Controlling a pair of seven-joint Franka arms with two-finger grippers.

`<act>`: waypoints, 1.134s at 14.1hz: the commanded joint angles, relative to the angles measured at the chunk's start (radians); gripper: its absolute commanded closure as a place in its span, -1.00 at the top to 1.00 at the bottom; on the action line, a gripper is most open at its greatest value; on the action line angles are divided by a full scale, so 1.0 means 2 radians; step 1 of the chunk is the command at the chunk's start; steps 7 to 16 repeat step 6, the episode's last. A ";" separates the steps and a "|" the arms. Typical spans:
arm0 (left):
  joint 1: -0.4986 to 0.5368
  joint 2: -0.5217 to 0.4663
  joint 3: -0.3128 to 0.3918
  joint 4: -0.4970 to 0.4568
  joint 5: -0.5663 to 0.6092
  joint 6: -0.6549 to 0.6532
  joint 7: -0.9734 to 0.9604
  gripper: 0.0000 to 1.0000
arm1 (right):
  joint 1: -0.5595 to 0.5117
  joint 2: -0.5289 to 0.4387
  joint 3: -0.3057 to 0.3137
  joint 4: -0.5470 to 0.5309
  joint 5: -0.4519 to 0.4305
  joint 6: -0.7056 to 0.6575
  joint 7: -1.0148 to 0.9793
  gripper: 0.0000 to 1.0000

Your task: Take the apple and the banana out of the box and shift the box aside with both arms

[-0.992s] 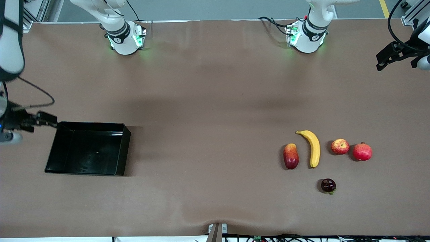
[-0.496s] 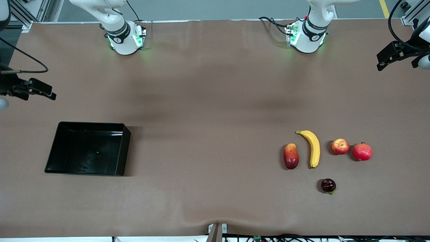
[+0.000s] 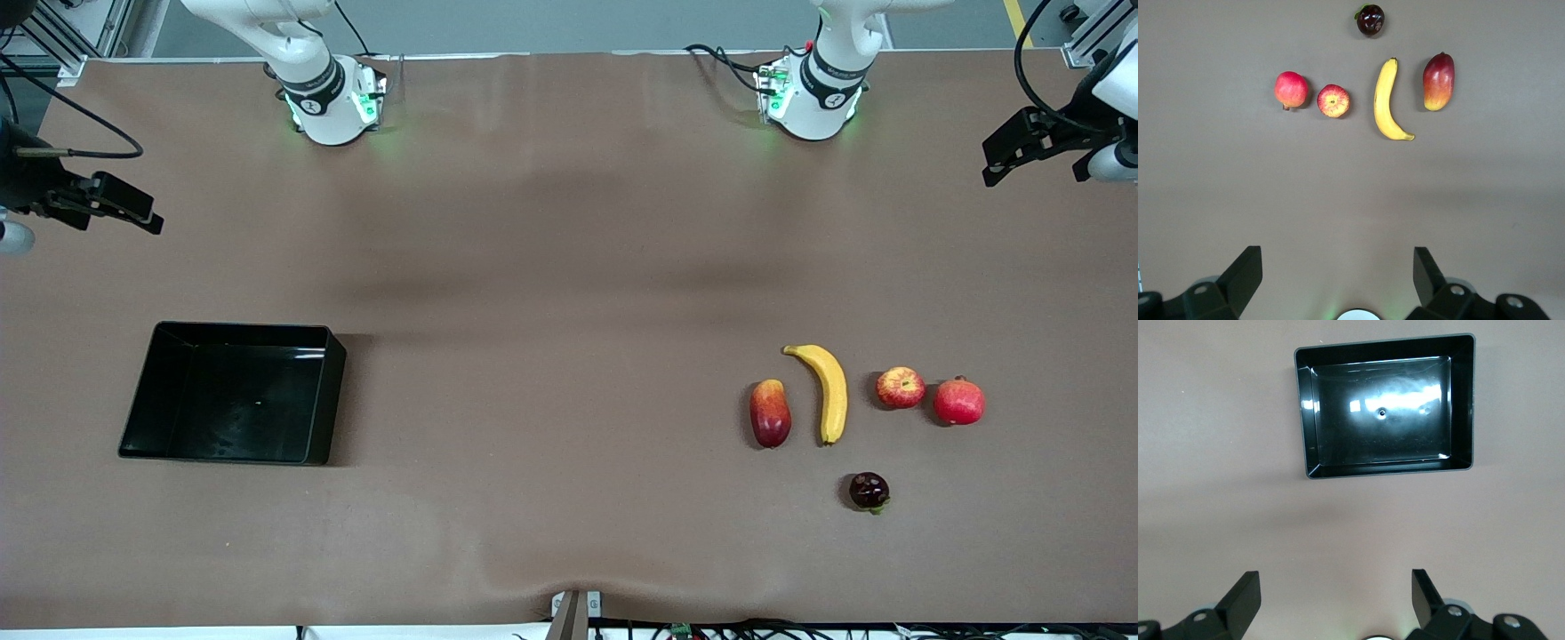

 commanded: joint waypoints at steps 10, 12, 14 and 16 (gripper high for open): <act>0.002 0.005 0.002 0.004 -0.019 0.000 0.002 1.00 | 0.009 -0.017 -0.010 -0.015 -0.015 -0.001 -0.021 1.00; 0.002 0.005 0.002 0.004 -0.019 0.000 0.002 1.00 | 0.009 -0.017 -0.010 -0.015 -0.015 -0.001 -0.021 1.00; 0.002 0.005 0.002 0.004 -0.019 0.000 0.002 1.00 | 0.009 -0.017 -0.010 -0.015 -0.015 -0.001 -0.021 1.00; 0.002 0.005 0.002 0.004 -0.019 0.000 0.002 1.00 | 0.009 -0.017 -0.010 -0.015 -0.015 -0.001 -0.021 1.00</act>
